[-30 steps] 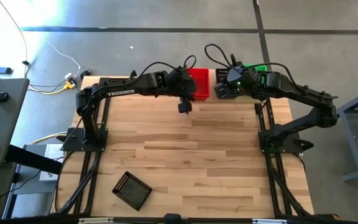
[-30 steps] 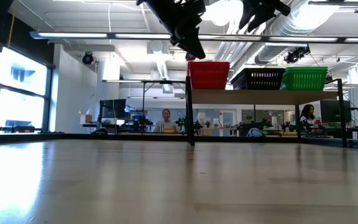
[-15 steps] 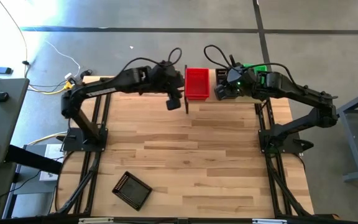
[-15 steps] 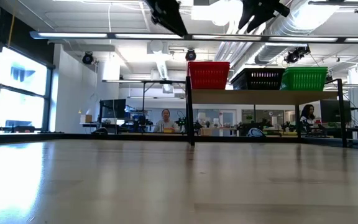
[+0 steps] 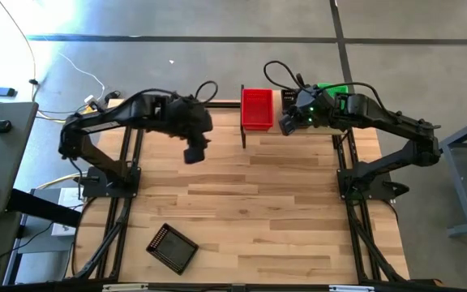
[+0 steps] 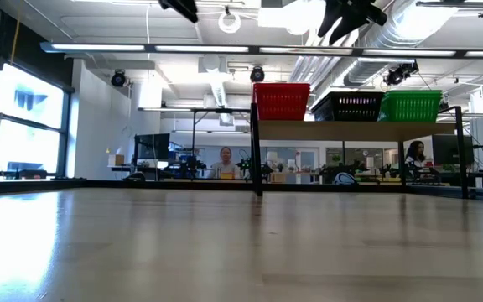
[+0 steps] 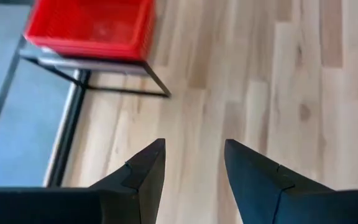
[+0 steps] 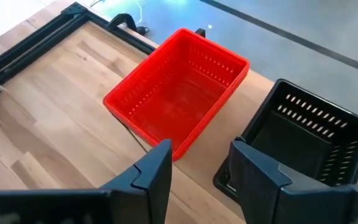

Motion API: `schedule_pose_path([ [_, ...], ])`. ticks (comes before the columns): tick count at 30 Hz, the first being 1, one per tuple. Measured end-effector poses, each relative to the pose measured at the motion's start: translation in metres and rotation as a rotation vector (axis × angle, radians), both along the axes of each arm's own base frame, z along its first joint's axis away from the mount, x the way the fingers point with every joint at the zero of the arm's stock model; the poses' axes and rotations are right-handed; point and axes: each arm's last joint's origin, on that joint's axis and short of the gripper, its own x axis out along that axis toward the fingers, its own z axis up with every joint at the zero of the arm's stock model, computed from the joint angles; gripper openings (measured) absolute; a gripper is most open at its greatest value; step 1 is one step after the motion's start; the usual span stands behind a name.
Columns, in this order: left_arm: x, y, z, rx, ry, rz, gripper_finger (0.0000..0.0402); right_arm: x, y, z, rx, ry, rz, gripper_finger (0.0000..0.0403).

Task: Stack baskets on shelf by color
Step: Stack the black basket on top of the other black baskets on the shelf

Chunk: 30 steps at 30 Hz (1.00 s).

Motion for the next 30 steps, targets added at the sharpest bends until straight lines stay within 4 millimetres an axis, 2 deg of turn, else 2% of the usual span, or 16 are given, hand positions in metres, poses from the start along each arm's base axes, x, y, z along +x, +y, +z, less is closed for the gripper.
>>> schedule_pose_path([
  [7,-0.015,-0.031,-0.005,-0.049,0.053,-0.037,0.0154,0.001,0.003,0.0,0.072,-0.04,0.009,0.0144],
  [14,-0.038,-0.062,-0.03,-0.166,0.067,0.069,0.0154,0.006,0.022,0.0,0.129,-0.084,0.029,0.0144],
  [21,-0.059,-0.102,-0.052,-0.312,0.074,0.174,0.0154,0.009,0.039,-0.001,0.166,-0.106,0.061,0.0144],
  [30,-0.076,-0.149,-0.077,-0.426,0.127,0.287,0.0154,0.009,0.063,-0.002,0.257,-0.145,0.061,0.0144],
])
